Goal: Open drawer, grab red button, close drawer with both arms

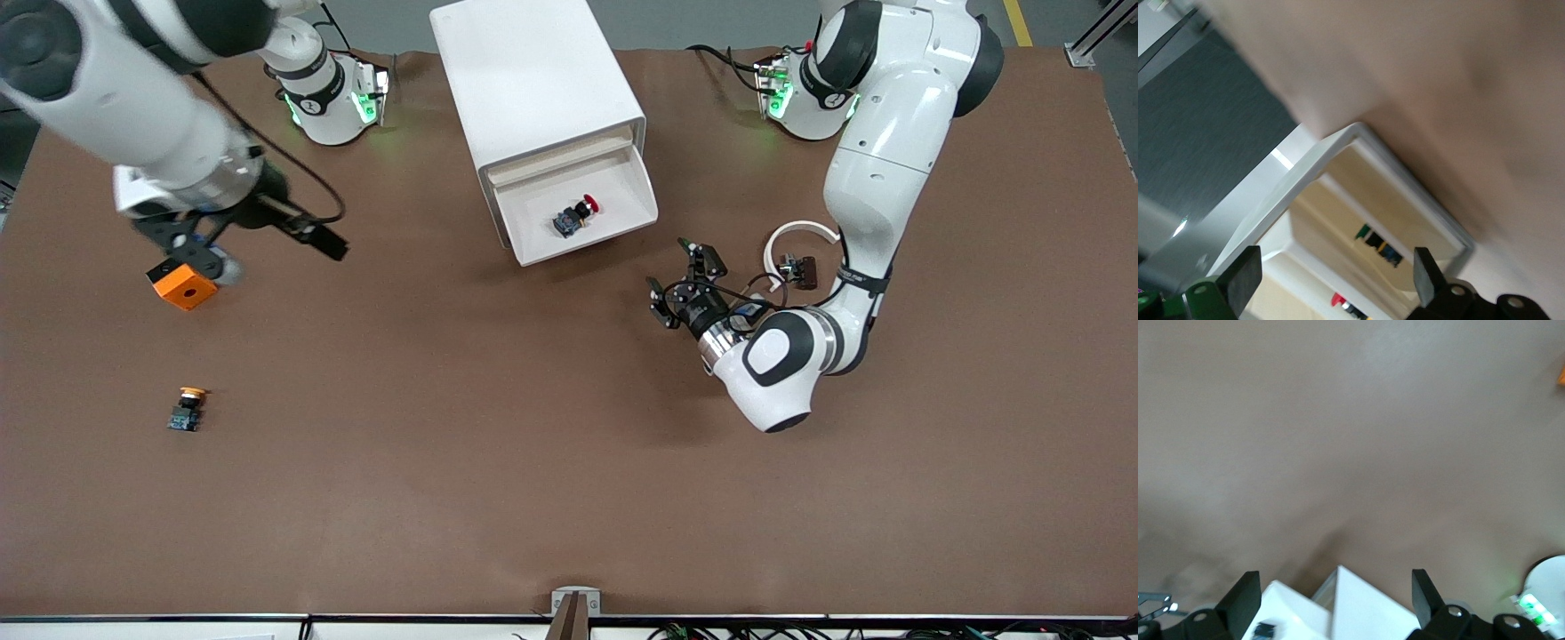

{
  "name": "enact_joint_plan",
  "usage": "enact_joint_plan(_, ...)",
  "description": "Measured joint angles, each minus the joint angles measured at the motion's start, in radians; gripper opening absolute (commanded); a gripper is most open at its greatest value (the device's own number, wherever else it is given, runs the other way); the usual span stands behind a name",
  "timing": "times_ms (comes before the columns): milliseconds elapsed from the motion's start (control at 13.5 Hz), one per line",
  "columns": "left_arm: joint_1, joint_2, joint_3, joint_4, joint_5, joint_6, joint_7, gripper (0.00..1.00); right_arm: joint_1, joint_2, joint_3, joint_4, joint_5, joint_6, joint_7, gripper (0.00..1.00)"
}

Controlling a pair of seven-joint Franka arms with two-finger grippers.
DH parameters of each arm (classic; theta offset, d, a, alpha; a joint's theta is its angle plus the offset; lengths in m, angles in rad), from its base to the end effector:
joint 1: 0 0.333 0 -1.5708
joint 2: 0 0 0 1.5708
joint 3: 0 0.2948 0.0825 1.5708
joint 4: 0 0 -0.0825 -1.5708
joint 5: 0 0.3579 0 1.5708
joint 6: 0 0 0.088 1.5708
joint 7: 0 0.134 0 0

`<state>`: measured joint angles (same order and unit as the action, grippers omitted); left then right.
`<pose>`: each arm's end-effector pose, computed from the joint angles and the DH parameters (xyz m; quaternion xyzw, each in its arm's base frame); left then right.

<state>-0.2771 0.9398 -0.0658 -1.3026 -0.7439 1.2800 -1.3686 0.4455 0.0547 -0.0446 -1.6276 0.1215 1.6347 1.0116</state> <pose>0.5200 -0.2886 0.1715 -0.6771 -0.4595 0.5705 0.0705 0.4955 0.2274 0.5279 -0.9502 0.3051 0.0565 0.0297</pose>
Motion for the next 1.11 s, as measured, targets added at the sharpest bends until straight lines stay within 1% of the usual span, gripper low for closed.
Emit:
enact_joint_plan(223, 0.000, -0.001, 0.038, 0.044, 0.058, 0.117, 0.190, 1.00, 0.138, 0.001, 0.000, -0.013, 0.000, 0.060, 0.186, 1.00)
enact_joint_plan(371, -0.004, -0.009, 0.040, 0.071, 0.132, 0.226, 0.288, 1.00, 0.223, 0.011, 0.001, -0.023, 0.000, 0.100, 0.251, 1.00)
enact_joint_plan(520, -0.015, -0.030, 0.040, 0.081, 0.198, 0.321, 0.357, 1.00, 0.289, 0.041, 0.000, -0.035, 0.000, 0.154, 0.306, 1.00)
enact_joint_plan(743, -0.037, -0.056, 0.040, 0.084, 0.305, 0.470, 0.422, 1.00, 0.361, 0.116, -0.001, -0.042, 0.000, 0.228, 0.401, 1.00)
enact_joint_plan(891, -0.050, -0.067, 0.039, 0.085, 0.366, 0.562, 0.440, 1.00, 0.397, 0.162, -0.001, -0.042, 0.000, 0.250, 0.433, 1.00)
enact_joint_plan(1114, -0.063, -0.086, 0.038, 0.088, 0.399, 0.646, 0.478, 1.00, 0.422, 0.194, -0.002, -0.042, 0.000, 0.253, 0.446, 1.00)
